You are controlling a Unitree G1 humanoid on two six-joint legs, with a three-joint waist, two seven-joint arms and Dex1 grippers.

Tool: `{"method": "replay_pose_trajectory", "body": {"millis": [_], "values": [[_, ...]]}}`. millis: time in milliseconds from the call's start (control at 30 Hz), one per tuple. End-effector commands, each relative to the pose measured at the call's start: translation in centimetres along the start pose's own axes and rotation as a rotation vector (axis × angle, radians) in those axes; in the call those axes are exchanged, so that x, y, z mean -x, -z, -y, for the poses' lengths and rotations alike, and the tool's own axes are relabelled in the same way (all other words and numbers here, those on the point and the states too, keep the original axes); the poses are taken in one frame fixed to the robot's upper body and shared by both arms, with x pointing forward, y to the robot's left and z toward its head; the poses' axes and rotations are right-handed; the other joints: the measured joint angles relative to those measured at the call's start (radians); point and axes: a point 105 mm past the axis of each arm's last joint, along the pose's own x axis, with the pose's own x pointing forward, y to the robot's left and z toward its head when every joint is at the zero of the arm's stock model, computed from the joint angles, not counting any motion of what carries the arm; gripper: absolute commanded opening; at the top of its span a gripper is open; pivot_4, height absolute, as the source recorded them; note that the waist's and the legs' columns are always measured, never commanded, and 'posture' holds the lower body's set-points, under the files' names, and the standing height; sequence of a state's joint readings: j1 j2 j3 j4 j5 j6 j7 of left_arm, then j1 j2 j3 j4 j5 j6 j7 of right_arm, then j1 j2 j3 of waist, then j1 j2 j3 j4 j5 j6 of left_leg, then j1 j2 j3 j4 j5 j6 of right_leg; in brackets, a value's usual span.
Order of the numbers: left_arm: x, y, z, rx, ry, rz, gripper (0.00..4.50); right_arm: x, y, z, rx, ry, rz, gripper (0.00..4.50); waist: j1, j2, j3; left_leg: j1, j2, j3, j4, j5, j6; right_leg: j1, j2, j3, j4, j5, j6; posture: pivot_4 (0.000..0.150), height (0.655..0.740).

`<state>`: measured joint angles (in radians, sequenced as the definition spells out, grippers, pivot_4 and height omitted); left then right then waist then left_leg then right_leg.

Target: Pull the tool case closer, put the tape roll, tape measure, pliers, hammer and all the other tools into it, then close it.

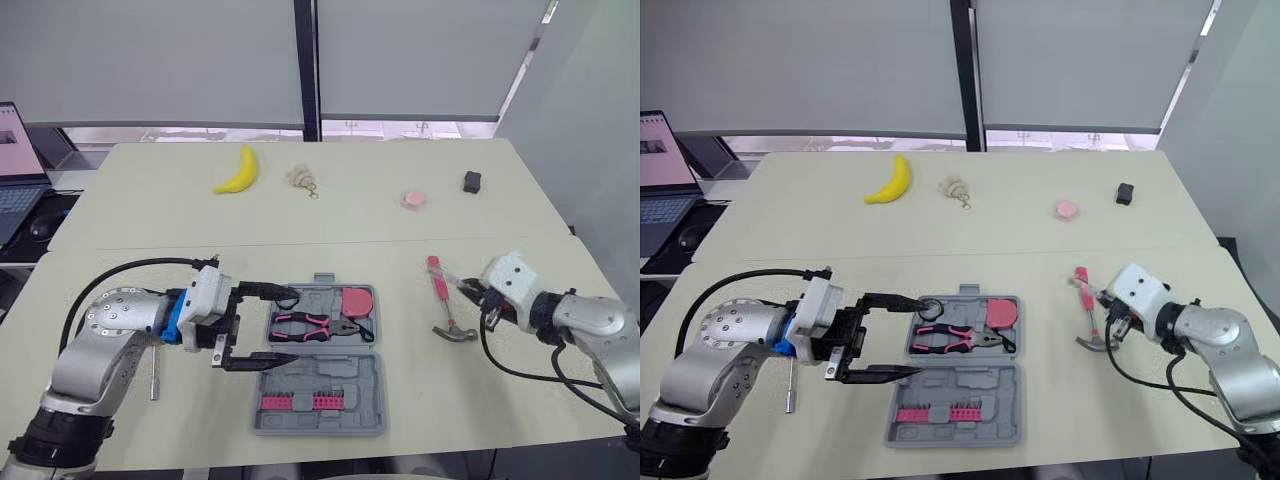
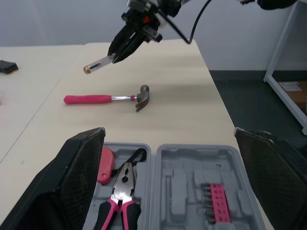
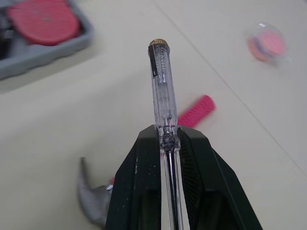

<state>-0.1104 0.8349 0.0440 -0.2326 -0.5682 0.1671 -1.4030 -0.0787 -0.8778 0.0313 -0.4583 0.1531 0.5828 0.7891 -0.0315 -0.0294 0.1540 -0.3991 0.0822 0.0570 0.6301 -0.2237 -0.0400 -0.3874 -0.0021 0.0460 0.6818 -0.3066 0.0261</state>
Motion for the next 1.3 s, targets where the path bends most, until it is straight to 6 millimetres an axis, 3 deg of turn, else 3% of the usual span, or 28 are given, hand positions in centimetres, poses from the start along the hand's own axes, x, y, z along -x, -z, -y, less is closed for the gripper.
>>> {"method": "replay_pose_trajectory", "body": {"millis": [33,200,467,633,867,1300], "values": [[2.3,1.3,0.1,0.005,-0.009,-0.095,4.5,-0.2,-2.8,-2.6,0.054,-0.141,0.023,0.29,-0.001,0.0,0.0,0.0,0.0,0.001,0.0,0.0,0.0,0.0,0.0,0.001,0.0,0.0,0.0,0.15,0.74],[4.8,3.6,1.0,0.031,0.007,-0.232,4.5,-1.9,-5.1,-6.7,0.097,-0.309,0.031,0.29,0.0,-0.001,0.0,0.0,0.0,0.001,0.0,0.0,0.0,-0.002,-0.001,0.0,0.0,0.0,-0.001,0.15,0.74],[5.7,4.4,2.0,0.054,0.013,-0.301,4.5,-6.8,-7.6,-10.8,0.118,-0.441,0.041,0.29,0.001,-0.003,0.0,-0.002,0.001,0.001,0.0,0.0,0.0,-0.003,-0.001,-0.001,0.0,-0.001,-0.003,0.15,0.74],[5.6,4.4,2.5,0.057,0.022,-0.315,4.5,-9.4,-8.8,-12.3,0.136,-0.49,0.042,0.29,0.002,-0.003,0.0,-0.002,0.001,0.001,0.0,0.0,0.0,-0.003,-0.001,-0.002,0.001,-0.002,-0.004,0.15,0.74],[6.3,4.8,3.5,0.08,0.017,-0.352,4.5,-11.3,-10.0,-14.3,0.142,-0.524,0.066,0.29,0.001,-0.003,0.0,-0.002,0.002,0.001,-0.001,0.0,0.0,-0.004,-0.001,-0.003,0.001,-0.002,-0.005,0.15,0.74],[6.2,4.9,4.3,0.095,0.013,-0.357,4.5,-12.3,-10.0,-15.6,0.147,-0.56,0.066,0.29,0.001,-0.004,0.0,-0.002,0.002,0.001,-0.001,0.0,0.0,-0.004,-0.001,-0.003,0.001,-0.002,-0.005,0.15,0.74]]}}
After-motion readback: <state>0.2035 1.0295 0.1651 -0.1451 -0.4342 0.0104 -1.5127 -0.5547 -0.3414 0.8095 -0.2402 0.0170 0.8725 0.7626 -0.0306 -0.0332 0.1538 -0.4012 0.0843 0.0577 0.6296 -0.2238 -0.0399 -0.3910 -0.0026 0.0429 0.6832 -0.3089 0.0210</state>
